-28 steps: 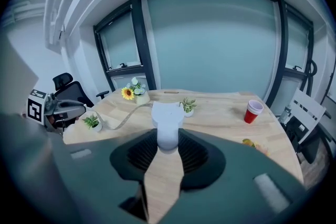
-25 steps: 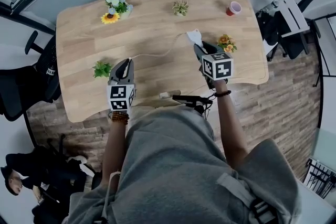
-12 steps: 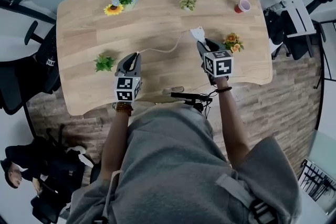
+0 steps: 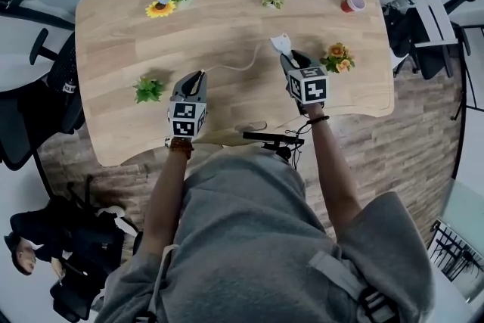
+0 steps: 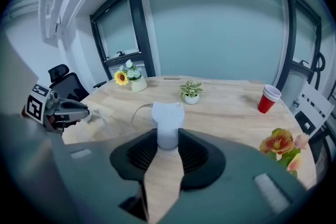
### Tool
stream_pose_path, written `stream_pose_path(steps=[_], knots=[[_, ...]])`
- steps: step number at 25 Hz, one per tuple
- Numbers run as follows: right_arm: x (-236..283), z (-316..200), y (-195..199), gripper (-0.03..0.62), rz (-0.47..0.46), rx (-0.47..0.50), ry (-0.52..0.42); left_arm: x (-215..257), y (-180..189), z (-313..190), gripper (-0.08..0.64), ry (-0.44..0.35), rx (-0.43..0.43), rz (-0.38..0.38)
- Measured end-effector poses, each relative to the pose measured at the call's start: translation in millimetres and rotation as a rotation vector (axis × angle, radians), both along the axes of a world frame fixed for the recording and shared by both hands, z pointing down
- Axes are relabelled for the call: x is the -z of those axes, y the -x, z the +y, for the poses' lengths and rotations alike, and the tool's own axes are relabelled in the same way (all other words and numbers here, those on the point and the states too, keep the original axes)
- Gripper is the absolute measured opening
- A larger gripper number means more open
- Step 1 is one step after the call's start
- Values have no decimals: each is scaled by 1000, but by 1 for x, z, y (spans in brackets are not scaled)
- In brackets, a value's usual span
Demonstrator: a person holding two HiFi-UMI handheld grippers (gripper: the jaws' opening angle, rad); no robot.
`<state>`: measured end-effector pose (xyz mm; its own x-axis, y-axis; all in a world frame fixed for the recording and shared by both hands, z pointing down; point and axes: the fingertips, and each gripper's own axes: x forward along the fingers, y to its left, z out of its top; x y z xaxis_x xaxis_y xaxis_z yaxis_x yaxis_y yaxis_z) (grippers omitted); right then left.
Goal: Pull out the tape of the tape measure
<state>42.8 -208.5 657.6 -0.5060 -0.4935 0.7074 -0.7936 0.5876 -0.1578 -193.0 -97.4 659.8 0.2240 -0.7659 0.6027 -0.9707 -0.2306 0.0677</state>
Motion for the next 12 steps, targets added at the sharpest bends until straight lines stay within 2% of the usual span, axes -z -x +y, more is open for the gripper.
stream_pose_path(steps=[12], knots=[[-48,-2,4,130,34,9,26,-54,2,7,35,126,27,25]])
